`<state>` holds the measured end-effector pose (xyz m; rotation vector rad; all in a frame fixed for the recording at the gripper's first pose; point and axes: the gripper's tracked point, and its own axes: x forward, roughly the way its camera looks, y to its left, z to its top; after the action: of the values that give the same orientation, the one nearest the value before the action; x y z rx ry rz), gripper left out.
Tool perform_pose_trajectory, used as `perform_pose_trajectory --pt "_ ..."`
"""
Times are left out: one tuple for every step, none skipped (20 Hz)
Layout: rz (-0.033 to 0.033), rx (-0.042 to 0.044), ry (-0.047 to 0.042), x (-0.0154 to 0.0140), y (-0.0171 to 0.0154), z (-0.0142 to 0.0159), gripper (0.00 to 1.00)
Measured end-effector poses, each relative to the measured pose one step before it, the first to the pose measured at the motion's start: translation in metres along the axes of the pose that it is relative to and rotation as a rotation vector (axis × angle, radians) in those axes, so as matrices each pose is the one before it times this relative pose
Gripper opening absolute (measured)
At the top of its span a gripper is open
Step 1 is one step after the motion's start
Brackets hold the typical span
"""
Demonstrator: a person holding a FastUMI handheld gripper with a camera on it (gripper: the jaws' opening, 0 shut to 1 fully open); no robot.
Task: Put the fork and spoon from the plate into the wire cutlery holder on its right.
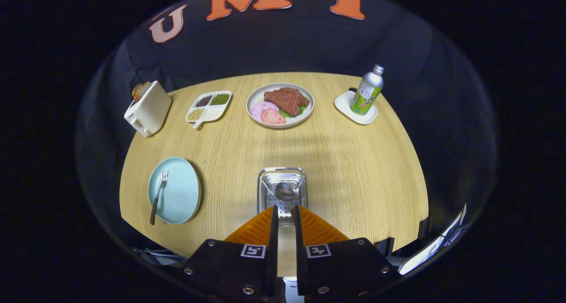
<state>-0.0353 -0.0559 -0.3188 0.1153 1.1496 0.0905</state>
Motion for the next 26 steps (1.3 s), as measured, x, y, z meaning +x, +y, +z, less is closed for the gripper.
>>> perform_pose_trajectory --pt "-0.00042 0.00655 -0.05317 -0.00363 0.00384 0.01053 0.21" --pt "0.00125 0.00232 -0.04848 -0.00362 0.00392 0.0101 0.27" --pt "0.00205 0.00438 -0.05169 -0.00396 0.00457 0.01085 0.33" --pt "0.00523 0.00524 -0.05426 -0.00271 0.00526 0.01189 0.43" --pt "0.00835 0.00632 -0.06011 -0.00323 0.00698 0.01198 0.49" --pt "0.00907 0.00876 -0.06626 -0.00275 0.00718 0.01407 0.59" --pt "0.01422 0.01117 -0.07128 -0.00216 0.00839 0.01462 0.65" --pt "0.01493 0.01067 -0.07704 -0.00311 0.00939 0.01556 0.71" --pt "0.01304 0.00568 -0.07087 -0.00321 0.00851 0.01177 0.74" --pt "0.01341 0.00079 -0.06469 -0.00119 0.00805 0.01111 0.79" --pt "0.01389 0.00017 -0.06028 -0.00112 0.00732 0.01087 0.81" --pt "0.01951 -0.0056 -0.05827 -0.00078 0.01007 0.00936 0.83" --pt "0.01559 -0.01064 -0.04665 -0.00063 0.01165 0.00391 0.83" --pt "0.01201 -0.01522 -0.04692 0.00024 0.00703 0.0078 0.85" --pt "0.00942 -0.01342 -0.04601 0.00007 0.00676 0.00688 0.85" --pt "0.01203 -0.00792 -0.04039 -0.00002 0.0092 0.00715 0.85" --pt "0.01242 -0.00093 -0.02672 0.00049 0.00956 0.0039 0.85" --pt "0.01554 0.00111 0.00205 0.00123 0.01047 -0.00273 0.85" --pt "0.01781 -0.00026 0.01437 0.00079 0.01079 -0.00502 0.85" --pt "0.02017 -0.00172 0.02662 0.0021 0.01138 -0.00746 0.86" --pt "0.01915 0.00095 0.02646 0.00167 0.01068 -0.00726 0.87" --pt "0.01893 0.00092 0.02048 0.00244 0.01186 -0.00573 0.92" --pt "0.0216 -0.0001 0.01229 0.00324 0.01229 -0.00373 0.92" --pt "0.02488 -0.00685 0.014 0.00329 0.01219 -0.00398 0.94" --pt "0.02178 -0.01386 0.01817 0.00259 0.00941 -0.00485 0.94" --pt "0.01926 -0.01431 0.01644 0.00383 0.0087 -0.00299 0.95"
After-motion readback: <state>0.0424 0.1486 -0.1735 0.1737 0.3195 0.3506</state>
